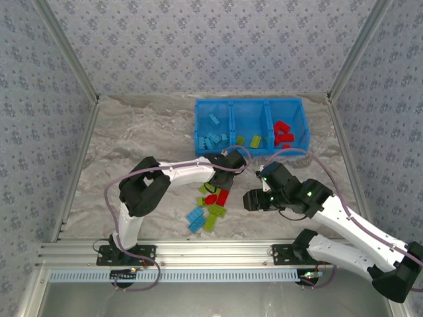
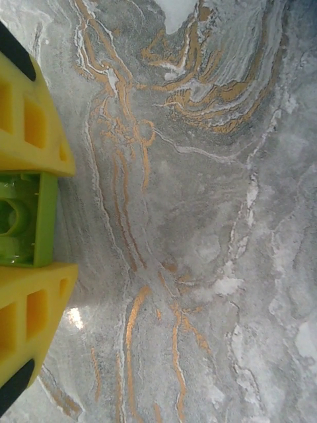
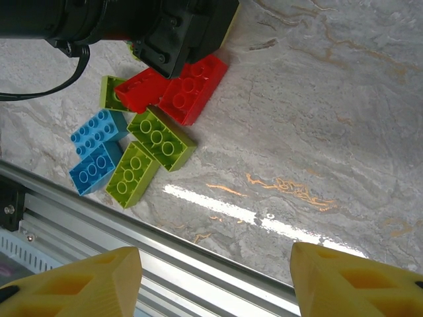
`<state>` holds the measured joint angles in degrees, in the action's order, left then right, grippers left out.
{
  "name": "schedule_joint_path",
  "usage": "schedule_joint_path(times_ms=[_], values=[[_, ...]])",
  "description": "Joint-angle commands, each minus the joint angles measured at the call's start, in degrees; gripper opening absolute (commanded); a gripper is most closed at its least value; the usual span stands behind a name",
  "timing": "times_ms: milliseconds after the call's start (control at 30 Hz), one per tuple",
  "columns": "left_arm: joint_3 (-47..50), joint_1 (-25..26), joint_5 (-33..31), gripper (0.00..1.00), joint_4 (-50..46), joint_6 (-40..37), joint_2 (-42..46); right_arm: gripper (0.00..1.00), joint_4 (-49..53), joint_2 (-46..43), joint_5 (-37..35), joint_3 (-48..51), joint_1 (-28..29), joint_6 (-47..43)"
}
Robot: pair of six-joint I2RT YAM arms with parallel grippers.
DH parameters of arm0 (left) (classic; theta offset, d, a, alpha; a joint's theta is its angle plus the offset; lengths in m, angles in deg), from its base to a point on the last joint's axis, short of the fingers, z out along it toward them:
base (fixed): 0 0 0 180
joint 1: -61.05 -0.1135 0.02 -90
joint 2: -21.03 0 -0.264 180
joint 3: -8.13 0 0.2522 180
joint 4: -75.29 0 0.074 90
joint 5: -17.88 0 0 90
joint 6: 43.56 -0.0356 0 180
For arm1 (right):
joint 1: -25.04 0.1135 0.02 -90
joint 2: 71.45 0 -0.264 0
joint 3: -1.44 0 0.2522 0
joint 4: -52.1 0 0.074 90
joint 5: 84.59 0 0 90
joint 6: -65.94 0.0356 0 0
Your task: Sort the legos into containers by color
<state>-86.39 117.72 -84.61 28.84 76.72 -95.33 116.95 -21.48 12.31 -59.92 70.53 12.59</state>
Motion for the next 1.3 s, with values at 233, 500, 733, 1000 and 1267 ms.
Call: schedule_joint_path(times_ms=[233,500,733,1000,1267], values=[[-10.19,3.96,-7.5,0.25,-0.42,-4.03,10.02,0.66,1.35,-8.78,-8.74,-1.75,-2.17,1.75],[-31.5,2.09,-17.47,0.26,4.78,-16.43,-3.56,0.7,-0.64,-15.25,-14.57,-1.1,-3.5,4.32],[-49.46,-1.01,-19.01,0.33,6.77,-21.68,-17.8,0.72,-0.68,-15.22,-16.51,-2.59,-3.61,2.62],[-73.7,-3.23,-16.15,0.66,-2.47,-26.21,-32.15,0.74,0.5,-15.17,-16.84,-2.05,-4.02,0.67],[-59.49,1.57,-16.77,0.69,-2.71,-25.57,-14.05,0.76,0.08,-15.09,-15.06,-0.43,-4.41,1.53]])
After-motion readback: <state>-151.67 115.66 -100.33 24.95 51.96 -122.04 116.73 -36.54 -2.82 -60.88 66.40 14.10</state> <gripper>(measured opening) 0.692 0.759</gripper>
